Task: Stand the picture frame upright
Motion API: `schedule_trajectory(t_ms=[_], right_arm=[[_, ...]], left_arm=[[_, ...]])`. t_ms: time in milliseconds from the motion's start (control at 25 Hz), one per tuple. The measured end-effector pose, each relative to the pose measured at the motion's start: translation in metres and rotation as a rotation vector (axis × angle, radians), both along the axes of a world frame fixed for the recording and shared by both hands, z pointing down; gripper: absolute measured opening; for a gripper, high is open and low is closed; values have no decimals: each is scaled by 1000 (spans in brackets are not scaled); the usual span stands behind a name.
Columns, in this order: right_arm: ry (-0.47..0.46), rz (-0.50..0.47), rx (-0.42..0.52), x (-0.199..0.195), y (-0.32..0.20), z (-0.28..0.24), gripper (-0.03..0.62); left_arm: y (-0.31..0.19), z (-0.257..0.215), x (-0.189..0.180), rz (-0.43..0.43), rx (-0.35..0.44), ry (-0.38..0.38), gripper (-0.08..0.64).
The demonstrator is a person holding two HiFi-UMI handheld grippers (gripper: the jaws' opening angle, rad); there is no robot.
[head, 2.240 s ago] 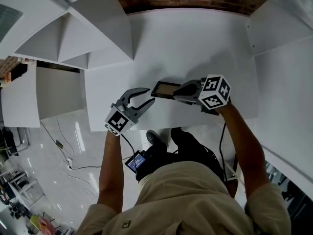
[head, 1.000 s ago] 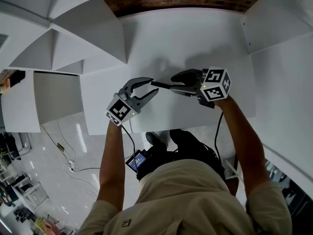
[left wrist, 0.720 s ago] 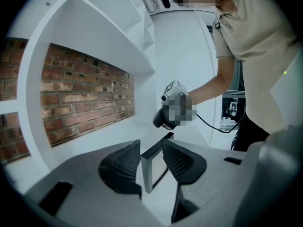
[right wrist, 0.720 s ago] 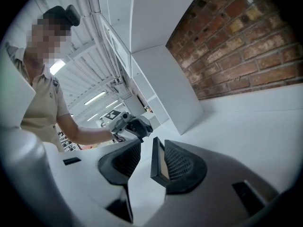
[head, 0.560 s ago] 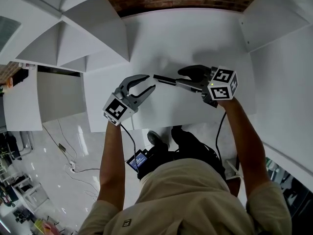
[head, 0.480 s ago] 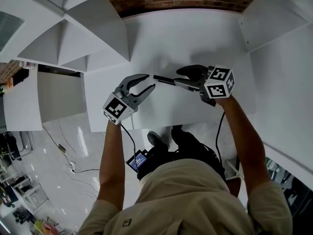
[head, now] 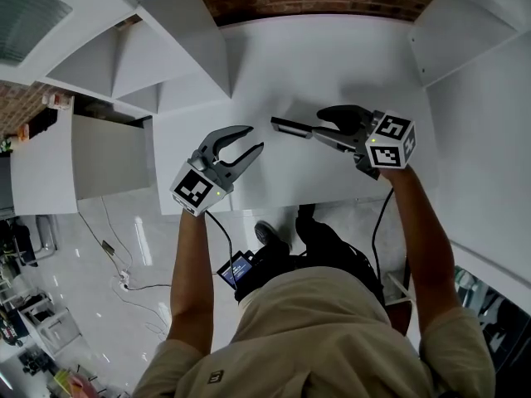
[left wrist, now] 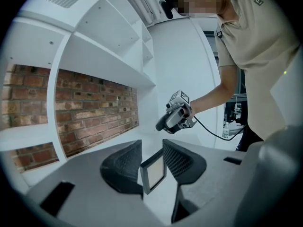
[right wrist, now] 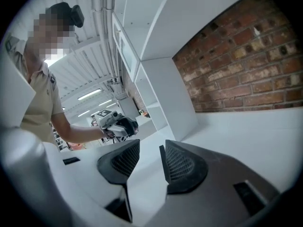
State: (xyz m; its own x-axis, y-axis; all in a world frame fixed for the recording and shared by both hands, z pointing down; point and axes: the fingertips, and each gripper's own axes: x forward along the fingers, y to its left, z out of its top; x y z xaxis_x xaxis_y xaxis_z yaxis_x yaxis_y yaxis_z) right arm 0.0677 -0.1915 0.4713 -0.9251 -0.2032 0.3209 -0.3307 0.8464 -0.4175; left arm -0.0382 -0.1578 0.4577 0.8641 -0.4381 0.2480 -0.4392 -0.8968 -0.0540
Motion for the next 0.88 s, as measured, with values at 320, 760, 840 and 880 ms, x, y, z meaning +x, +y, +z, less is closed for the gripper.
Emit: schedule_trajectory(t_ms=[320,760,840,880], right_arm=[[142,71,269,-24,41,-76,5],[230,207,522,-72,136,-195,3],[259,221,548,-77,159,-206,3],[269,228,558,-79,170,-211,3]], left_arm=[[27,-65,-5,-39,93,-20,107],[105,-150,-66,-189,-28,119,8],[126,-167,-78,-194,-24,138,6],[138,-175,-83,-191,-10,140,8]])
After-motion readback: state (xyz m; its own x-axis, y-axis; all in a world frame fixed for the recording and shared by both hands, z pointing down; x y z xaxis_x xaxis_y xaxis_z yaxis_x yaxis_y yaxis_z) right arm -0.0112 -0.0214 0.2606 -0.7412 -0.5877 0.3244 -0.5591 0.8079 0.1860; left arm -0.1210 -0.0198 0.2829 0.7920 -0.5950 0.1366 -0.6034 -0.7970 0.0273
